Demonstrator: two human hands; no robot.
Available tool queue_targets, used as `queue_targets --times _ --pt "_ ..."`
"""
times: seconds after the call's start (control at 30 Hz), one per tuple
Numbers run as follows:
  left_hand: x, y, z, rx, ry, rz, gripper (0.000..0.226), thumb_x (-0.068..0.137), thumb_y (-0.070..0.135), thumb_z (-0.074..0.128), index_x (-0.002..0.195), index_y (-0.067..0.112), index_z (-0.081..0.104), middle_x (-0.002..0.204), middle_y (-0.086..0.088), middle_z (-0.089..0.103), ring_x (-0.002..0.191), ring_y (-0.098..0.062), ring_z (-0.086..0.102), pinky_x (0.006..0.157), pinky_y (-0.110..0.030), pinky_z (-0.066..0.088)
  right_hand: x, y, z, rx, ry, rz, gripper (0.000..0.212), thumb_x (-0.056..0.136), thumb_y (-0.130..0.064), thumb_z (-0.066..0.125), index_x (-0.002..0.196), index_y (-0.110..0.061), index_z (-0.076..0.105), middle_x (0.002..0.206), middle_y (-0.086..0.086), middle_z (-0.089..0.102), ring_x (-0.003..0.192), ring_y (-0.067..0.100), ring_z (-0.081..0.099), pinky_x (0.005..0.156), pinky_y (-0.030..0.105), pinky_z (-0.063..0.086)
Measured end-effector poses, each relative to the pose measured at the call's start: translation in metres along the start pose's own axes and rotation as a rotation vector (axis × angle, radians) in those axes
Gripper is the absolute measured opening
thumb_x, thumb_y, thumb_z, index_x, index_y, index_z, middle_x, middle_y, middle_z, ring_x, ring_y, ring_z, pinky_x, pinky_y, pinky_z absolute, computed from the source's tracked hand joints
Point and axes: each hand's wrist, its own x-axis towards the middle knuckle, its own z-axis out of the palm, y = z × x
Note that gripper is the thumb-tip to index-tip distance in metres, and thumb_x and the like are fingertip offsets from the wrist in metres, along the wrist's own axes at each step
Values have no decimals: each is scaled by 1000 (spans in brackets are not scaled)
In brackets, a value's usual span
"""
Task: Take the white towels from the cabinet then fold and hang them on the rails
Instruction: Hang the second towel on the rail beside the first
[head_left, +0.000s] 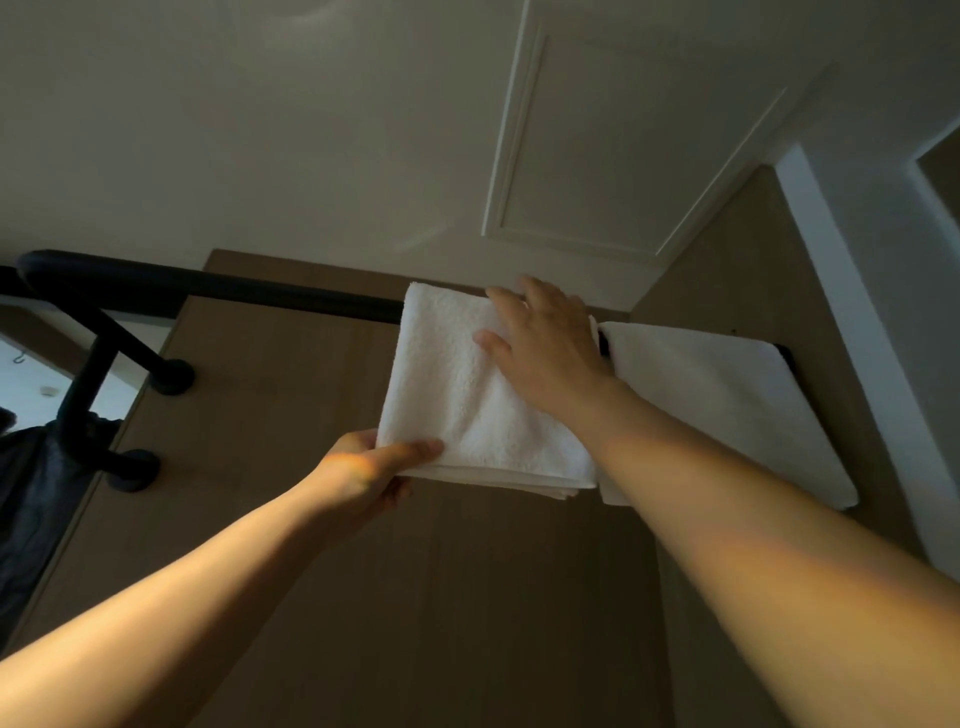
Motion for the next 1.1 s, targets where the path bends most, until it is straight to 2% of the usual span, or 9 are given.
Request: queue_targets --times 0.07,0.13,0.23,0.4,0.63,0.87,1.1 --pt "1 -1 -1 1 -6 3 57 53 27 83 97 -4 64 74 -8 56 53 -12 51 47 -22 43 20 -4 5 -6 -104 42 61 100 -56 28 151 -24 26 159 11 22 146 33 19 117 58 12" --pt "2 -2 -1 3 -4 3 59 52 27 83 98 -5 64 73 -8 57 52 -12 51 47 -22 43 30 -8 14 28 -155 89 65 97 -63 23 149 -24 31 155 11 31 143 33 27 116 61 12" --pt "2 -4 -1 6 7 -1 55 57 26 80 99 -6 64 75 -10 55 51 -13 50 46 -22 43 27 -11 29 -11 -72 129 69 94 -70 20 138 -22 42 142 11 47 134 31 39 114 56 20" --pt "4 -7 0 16 37 0 45 58 26 80 90 -2 65 69 -9 55 52 -16 48 51 -28 39 25 -8 31 -18 -37 119 70 93 -71 20 136 -20 42 138 11 48 129 31 41 112 52 23" --pt "4 -4 12 45 -17 0 45 60 26 79 93 -2 65 73 -8 53 53 -13 49 49 -24 42 22 7 31 5 -24 124 72 91 -73 21 135 -20 43 136 8 50 128 28 42 112 49 24" --pt "6 -4 23 58 -23 -17 31 70 18 82 90 1 65 72 -5 55 52 -10 50 54 -26 42 17 33 29 4 -21 140 72 90 -73 22 129 -19 48 130 7 54 123 27 47 106 41 28" --pt "5 -4 23 69 -14 -24 39 62 25 81 89 2 66 72 -5 54 55 -13 48 56 -28 41 8 48 28 -8 -24 167 74 91 -73 21 130 -16 47 131 8 53 124 27 46 107 39 29"
